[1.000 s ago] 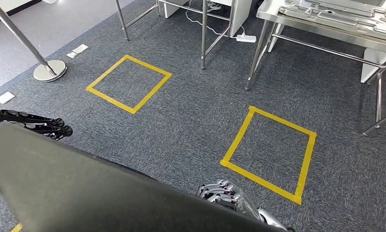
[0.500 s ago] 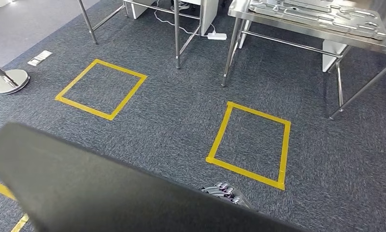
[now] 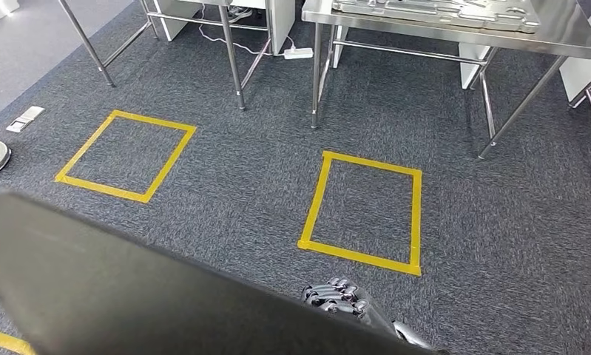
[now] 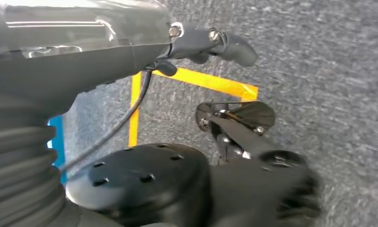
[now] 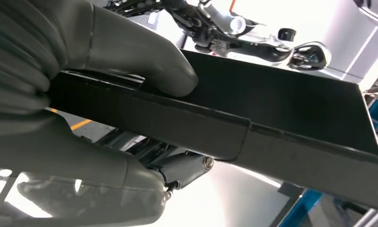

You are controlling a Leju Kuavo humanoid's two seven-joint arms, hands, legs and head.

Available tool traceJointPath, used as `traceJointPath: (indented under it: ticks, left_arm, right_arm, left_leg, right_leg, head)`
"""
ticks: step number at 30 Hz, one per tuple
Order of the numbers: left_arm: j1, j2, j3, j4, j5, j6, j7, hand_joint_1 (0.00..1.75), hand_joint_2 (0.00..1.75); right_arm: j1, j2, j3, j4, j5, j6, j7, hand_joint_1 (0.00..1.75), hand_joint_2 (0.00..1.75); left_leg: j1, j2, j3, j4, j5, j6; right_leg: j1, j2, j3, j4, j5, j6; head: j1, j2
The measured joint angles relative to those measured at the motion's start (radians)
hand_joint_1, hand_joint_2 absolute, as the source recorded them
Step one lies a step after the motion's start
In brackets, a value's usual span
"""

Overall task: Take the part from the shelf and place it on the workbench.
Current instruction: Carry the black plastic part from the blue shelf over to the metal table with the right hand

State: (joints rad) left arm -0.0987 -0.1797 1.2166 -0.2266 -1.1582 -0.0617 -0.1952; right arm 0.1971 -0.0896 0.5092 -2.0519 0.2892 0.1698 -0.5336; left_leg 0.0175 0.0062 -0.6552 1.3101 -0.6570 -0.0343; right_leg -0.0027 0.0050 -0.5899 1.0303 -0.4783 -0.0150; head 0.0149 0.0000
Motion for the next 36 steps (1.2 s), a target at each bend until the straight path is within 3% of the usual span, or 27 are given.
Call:
traceJointPath:
  ticks: [1, 2, 4, 6, 7, 9, 11, 13, 15, 16, 17, 18, 19, 21, 22, 24, 26, 27, 29, 31, 32, 33, 35, 36]
  left_arm:
    - [0.002, 0.0, 0.0, 0.0, 0.0, 0.0, 0.002, 0.0, 1.75]
    - [0.002, 0.0, 0.0, 0.0, 0.001, 0.0, 0.002, 0.0, 1.75]
    - [0.002, 0.0, 0.0, 0.0, 0.001, 0.0, 0.003, 0.0, 1.75]
    - [0.002, 0.0, 0.0, 0.0, 0.001, 0.0, 0.005, 0.0, 1.75]
    - [0.002, 0.0, 0.0, 0.0, 0.001, 0.0, 0.006, 0.0, 1.75]
    - [0.001, -0.001, 0.001, 0.0, 0.0, -0.001, 0.009, 0.0, 1.75]
    - [-0.001, -0.003, 0.001, 0.0, 0.0, -0.001, 0.011, 0.0, 1.75]
    - [-0.002, -0.004, 0.001, 0.0, 0.0, -0.001, 0.012, 0.0, 1.75]
    - [0.001, -0.004, 0.001, 0.0, 0.0, -0.001, 0.013, 0.0, 1.75]
    - [0.001, -0.004, 0.001, 0.0, 0.0, -0.001, 0.015, 0.0, 1.75]
    - [0.001, -0.004, 0.001, 0.0, 0.0, -0.001, 0.016, 0.0, 1.75]
    - [0.0, -0.004, 0.001, 0.0, 0.0, -0.001, 0.016, 0.0, 1.75]
    - [0.0, -0.004, 0.001, 0.0, 0.0, -0.001, 0.017, 0.0, 1.75]
    - [-0.002, -0.004, 0.001, 0.0, 0.0, -0.001, 0.017, 0.0, 1.75]
    - [-0.002, -0.004, 0.001, 0.0, 0.0, -0.001, 0.017, 0.0, 1.75]
    - [-0.004, -0.005, 0.001, 0.0, 0.0, -0.001, 0.017, 0.0, 1.75]
    - [-0.006, -0.006, 0.001, 0.0, 0.0, -0.001, 0.017, 0.0, 1.75]
    - [-0.007, -0.007, 0.001, 0.0, 0.0, -0.001, 0.017, 0.0, 1.75]
    - [-0.005, -0.007, 0.001, 0.0, 0.0, -0.001, 0.017, 0.0, 1.75]
    - [-0.001, -0.007, 0.001, 0.001, 0.001, -0.001, 0.017, 0.0, 1.75]
    - [0.0, -0.007, 0.001, 0.001, 0.002, -0.001, 0.017, 0.0, 1.75]
    - [0.0, -0.007, 0.001, 0.001, 0.003, -0.001, 0.016, 0.0, 1.75]
    - [0.0, -0.007, 0.001, 0.001, 0.006, -0.001, 0.016, 0.0, 1.75]
    - [0.0, -0.007, 0.001, 0.001, 0.006, -0.001, 0.015, 0.0, 1.75]
  right_arm:
    - [0.0, 0.0, 0.0, 0.0, -0.001, 0.002, 0.001, 1.75, 1.75]
    - [0.0, 0.0, 0.0, 0.001, -0.002, 0.004, 0.001, 1.75, 1.75]
    - [0.0, 0.0, 0.0, 0.001, -0.004, 0.006, 0.002, 1.75, 1.75]
    - [0.0, 0.0, 0.0, 0.001, -0.006, 0.006, 0.003, 1.75, 1.75]
    - [0.0, 0.0, 0.0, 0.001, -0.007, 0.006, 0.004, 1.75, 1.75]
    - [0.001, 0.0, 0.0, 0.001, -0.008, 0.006, 0.006, 1.75, 1.75]
    - [0.001, 0.0, 0.0, 0.001, -0.009, 0.006, 0.006, 1.75, 1.75]
    - [0.0, 0.0, 0.0, 0.001, -0.01, 0.006, 0.007, 1.75, 1.75]
    - [0.001, 0.0, 0.0, 0.001, -0.01, 0.006, 0.008, 1.75, 1.75]
    - [0.002, 0.0, 0.0, 0.002, -0.01, 0.006, 0.008, 1.75, 1.75]
    - [0.003, 0.0, 0.0, 0.002, -0.01, 0.006, 0.009, 1.75, 1.75]
    - [0.003, 0.0, 0.0, 0.002, -0.01, 0.006, 0.009, 1.75, 1.75]
    - [0.004, 0.0, 0.0, 0.002, -0.011, 0.006, 0.009, 1.75, 1.75]
    - [0.003, 0.0, 0.0, 0.002, -0.011, 0.006, 0.01, 1.75, 1.75]
    - [0.003, 0.0, 0.0, 0.002, -0.011, 0.006, 0.01, 1.75, 1.75]
    - [0.005, 0.0, 0.0, 0.002, -0.011, 0.006, 0.01, 1.75, 1.75]
    - [0.008, 0.0, 0.0, 0.002, -0.011, 0.006, 0.01, 1.75, 1.75]
    - [0.008, 0.001, 0.0, 0.002, -0.011, 0.006, 0.01, 1.75, 1.75]
    - [0.007, 0.001, 0.0, 0.003, -0.011, 0.007, 0.01, 1.75, 1.75]
    - [0.007, 0.002, 0.001, 0.004, -0.012, 0.008, 0.011, 1.75, 1.75]
    - [0.007, 0.002, 0.001, 0.005, -0.012, 0.009, 0.011, 1.75, 1.75]
    - [0.007, 0.002, 0.001, 0.005, -0.013, 0.01, 0.012, 1.75, 1.75]
    - [0.006, 0.003, 0.001, 0.005, -0.015, 0.011, 0.011, 1.75, 1.75]
    - [0.005, 0.003, 0.001, 0.005, -0.017, 0.013, 0.011, 1.75, 1.75]
  left_leg:
    - [0.0, -0.002, -0.016, 0.022, 0.004, 0.0]
    - [0.0, -0.003, -0.013, 0.002, 0.029, 0.001]
    - [0.002, -0.022, 0.032, -0.121, 0.105, 0.003]
    - [0.004, -0.051, 0.07, -0.223, 0.144, 0.005]
    - [0.003, -0.059, 0.077, -0.24, 0.145, 0.009]
    - [0.001, -0.049, 0.077, -0.244, 0.146, 0.019]
    - [0.003, -0.035, 0.078, -0.247, 0.148, 0.03]
    - [0.006, -0.016, 0.079, -0.249, 0.147, 0.037]
    - [0.005, 0.006, 0.079, -0.249, 0.144, 0.04]
    - [0.005, 0.017, 0.08, -0.249, 0.143, 0.041]
    - [0.005, 0.027, 0.081, -0.249, 0.141, 0.041]
    - [0.005, 0.036, 0.084, -0.249, 0.139, 0.04]
    - [0.004, 0.044, 0.088, -0.249, 0.136, 0.038]
    - [0.0, 0.057, 0.094, -0.249, 0.13, 0.03]
    - [-0.002, 0.063, 0.097, -0.251, 0.128, 0.026]
    - [-0.004, 0.076, 0.105, -0.258, 0.126, 0.016]
    - [-0.004, 0.062, 0.111, -0.25, 0.115, 0.007]
    - [-0.004, 0.044, 0.101, -0.219, 0.096, 0.004]
    - [-0.003, 0.008, 0.046, -0.101, 0.038, 0.002]
    - [-0.003, -0.002, -0.012, 0.006, 0.006, 0.002]
    - [-0.002, -0.002, -0.02, 0.012, 0.018, 0.002]
    - [-0.001, -0.004, -0.009, -0.021, 0.048, 0.002]
    - [0.004, -0.033, 0.043, -0.153, 0.121, 0.001]
    - [0.006, -0.051, 0.063, -0.206, 0.142, 0.002]
  right_leg:
    - [0.001, 0.01, 0.002, 0.001, -0.001, -0.001]
    - [0.001, 0.021, 0.005, 0.001, -0.003, 0.0]
    - [-0.002, 0.043, 0.01, 0.005, -0.008, 0.006]
    - [-0.001, 0.06, 0.009, 0.012, -0.013, 0.016]
    - [-0.001, 0.067, 0.007, 0.013, -0.014, 0.021]
    - [-0.003, 0.079, 0.004, 0.01, -0.011, 0.03]
    - [-0.004, 0.06, -0.005, 0.026, -0.023, 0.039]
    - [-0.003, 0.027, -0.047, 0.111, -0.068, 0.044]
    - [-0.005, 0.016, -0.114, 0.234, -0.115, 0.048]
    - [-0.006, 0.015, -0.135, 0.268, -0.118, 0.048]
    - [-0.007, 0.013, -0.137, 0.265, -0.102, 0.049]
    - [-0.007, 0.009, -0.12, 0.224, -0.072, 0.048]
    - [-0.006, -0.002, -0.087, 0.156, -0.035, 0.046]
    - [0.004, -0.034, -0.032, 0.041, 0.005, 0.04]
    - [0.008, -0.044, -0.02, 0.016, 0.008, 0.037]
    - [0.012, -0.038, -0.019, 0.008, 0.004, 0.03]
    - [0.005, -0.024, -0.009, -0.001, 0.007, 0.019]
    - [0.001, -0.017, -0.003, -0.006, 0.008, 0.012]
    - [-0.002, -0.003, 0.003, -0.009, 0.007, 0.004]
    - [-0.001, 0.015, 0.005, -0.009, 0.005, 0.001]
    - [-0.002, 0.025, 0.007, -0.008, 0.004, 0.001]
    - [-0.003, 0.036, 0.009, -0.007, 0.003, 0.003]
    - [-0.004, 0.056, 0.012, 0.0, -0.004, 0.011]
    - [-0.004, 0.065, 0.01, 0.005, -0.007, 0.017]
  head:
    - [0.0, 0.0]
    - [0.0, 0.0]
    - [0.0, 0.0]
    - [0.0, 0.0]
    - [0.0, 0.0]
    - [0.0, 0.0]
    - [0.001, 0.0]
    - [0.002, 0.0]
    - [0.003, 0.0]
    - [0.003, 0.0]
    - [0.003, 0.0]
    - [0.003, 0.0]
    - [0.003, 0.0]
    - [0.002, 0.0]
    - [0.002, 0.0]
    - [0.002, 0.0]
    - [0.001, 0.0]
    - [0.001, 0.0]
    - [0.0, 0.0]
    - [0.0, 0.0]
    - [0.0, 0.0]
    - [0.0, 0.0]
    - [0.0, 0.0]
    - [0.0, 0.0]
